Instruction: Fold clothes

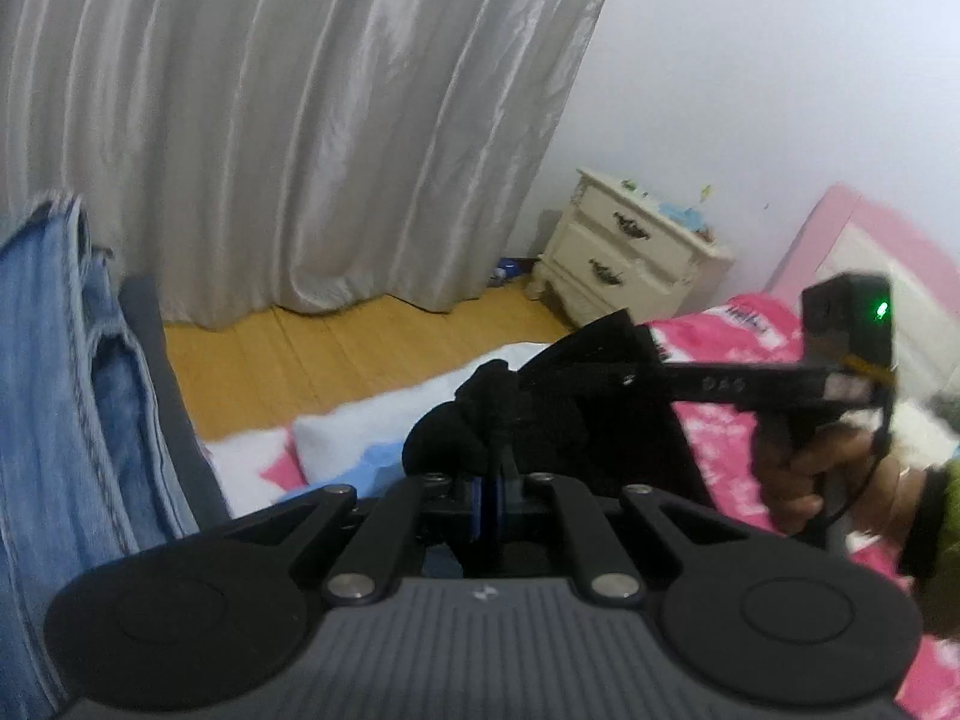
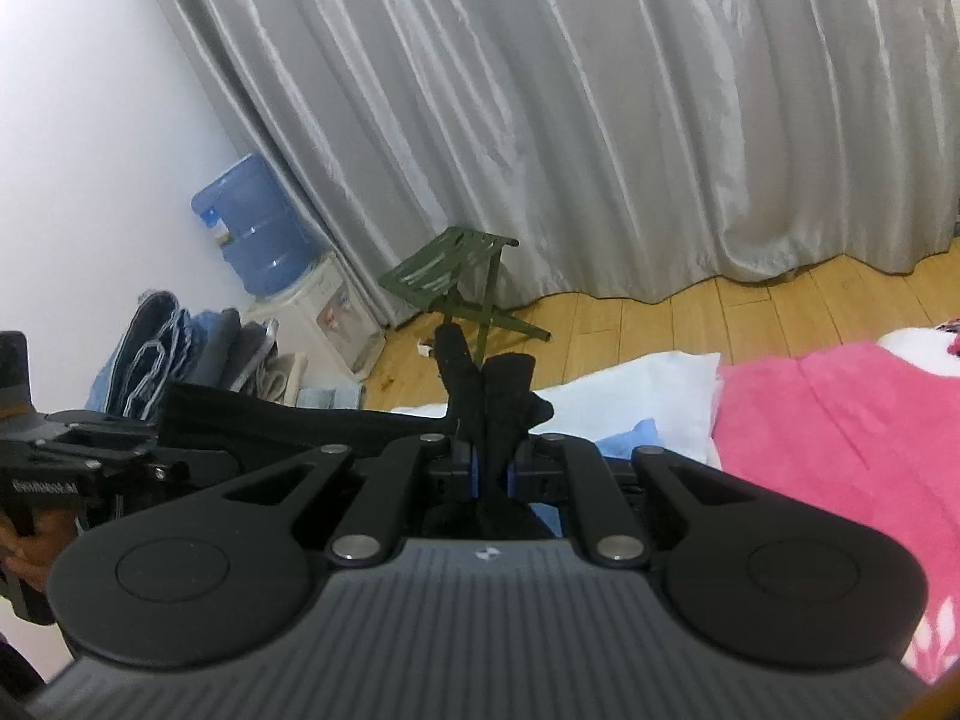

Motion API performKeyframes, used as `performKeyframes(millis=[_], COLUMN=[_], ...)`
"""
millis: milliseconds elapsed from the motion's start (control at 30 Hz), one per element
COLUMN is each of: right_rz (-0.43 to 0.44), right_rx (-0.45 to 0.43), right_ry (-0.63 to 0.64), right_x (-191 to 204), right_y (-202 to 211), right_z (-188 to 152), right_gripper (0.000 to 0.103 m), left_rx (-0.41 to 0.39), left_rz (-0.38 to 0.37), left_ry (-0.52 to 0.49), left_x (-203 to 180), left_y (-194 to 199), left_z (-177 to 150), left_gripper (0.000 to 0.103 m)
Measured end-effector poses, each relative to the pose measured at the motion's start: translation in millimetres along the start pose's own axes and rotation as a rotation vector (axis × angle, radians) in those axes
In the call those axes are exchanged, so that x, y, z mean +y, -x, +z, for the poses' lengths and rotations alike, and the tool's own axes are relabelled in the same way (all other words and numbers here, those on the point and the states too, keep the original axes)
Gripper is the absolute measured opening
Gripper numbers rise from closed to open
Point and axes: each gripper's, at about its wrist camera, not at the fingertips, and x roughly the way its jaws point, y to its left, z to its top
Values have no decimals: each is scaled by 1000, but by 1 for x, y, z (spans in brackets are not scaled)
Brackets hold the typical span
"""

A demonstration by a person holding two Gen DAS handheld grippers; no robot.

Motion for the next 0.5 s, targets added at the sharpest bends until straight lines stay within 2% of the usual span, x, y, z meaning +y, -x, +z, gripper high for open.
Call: performKeyframes(millis=[367, 500], right_rz=[-10, -42], right_rx=[-37, -41], right_ry=[-67, -80], right_x=[-18, -27], right_y=[-27, -40], right_z=[-18, -29], right_gripper=[6, 7], left_rx=[106, 131], left_rz=[266, 324], left_ry=[-210, -259], left_x=[-32, -35], left_y=[-22, -39], left_z=[-11, -18], left_gripper=[5, 6])
